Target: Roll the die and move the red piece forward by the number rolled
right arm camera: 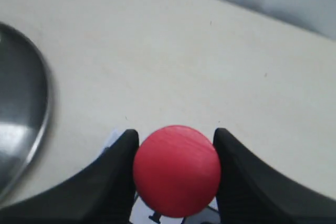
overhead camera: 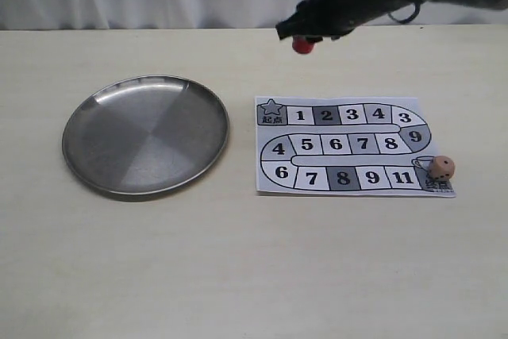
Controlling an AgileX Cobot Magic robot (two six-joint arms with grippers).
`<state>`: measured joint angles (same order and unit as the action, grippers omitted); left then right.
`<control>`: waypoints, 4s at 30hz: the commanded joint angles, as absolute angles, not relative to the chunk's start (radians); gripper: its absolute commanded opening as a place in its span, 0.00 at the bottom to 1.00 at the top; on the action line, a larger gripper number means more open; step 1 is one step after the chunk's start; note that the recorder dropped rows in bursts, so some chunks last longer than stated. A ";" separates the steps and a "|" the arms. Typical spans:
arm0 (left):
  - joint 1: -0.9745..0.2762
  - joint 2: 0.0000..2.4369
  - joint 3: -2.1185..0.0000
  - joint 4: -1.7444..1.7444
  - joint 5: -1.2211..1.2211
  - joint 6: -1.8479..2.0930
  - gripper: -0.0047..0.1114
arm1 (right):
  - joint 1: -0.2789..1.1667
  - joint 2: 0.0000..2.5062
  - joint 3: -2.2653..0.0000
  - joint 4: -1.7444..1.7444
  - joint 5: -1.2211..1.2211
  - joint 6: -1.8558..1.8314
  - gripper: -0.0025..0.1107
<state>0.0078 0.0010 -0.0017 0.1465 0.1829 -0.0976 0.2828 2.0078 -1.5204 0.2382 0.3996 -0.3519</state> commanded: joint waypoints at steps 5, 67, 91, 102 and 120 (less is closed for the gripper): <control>-0.001 0.000 0.000 0.144 0.173 -0.099 0.04 | 0.282 2.210 -1.500 0.220 0.357 -0.349 0.06; -0.001 0.000 0.000 0.144 0.173 -0.099 0.04 | 0.201 1.095 -0.951 0.225 0.303 -0.321 0.07; -0.001 0.000 0.000 0.144 0.173 -0.099 0.04 | 0.201 0.062 -0.045 0.352 0.043 -0.321 0.07; -0.001 0.000 0.000 0.144 0.173 -0.099 0.04 | 0.201 0.000 0.000 0.059 0.088 -0.015 0.07; -0.001 0.000 0.000 0.144 0.173 -0.099 0.04 | -0.014 0.000 0.000 0.071 0.092 -0.011 0.07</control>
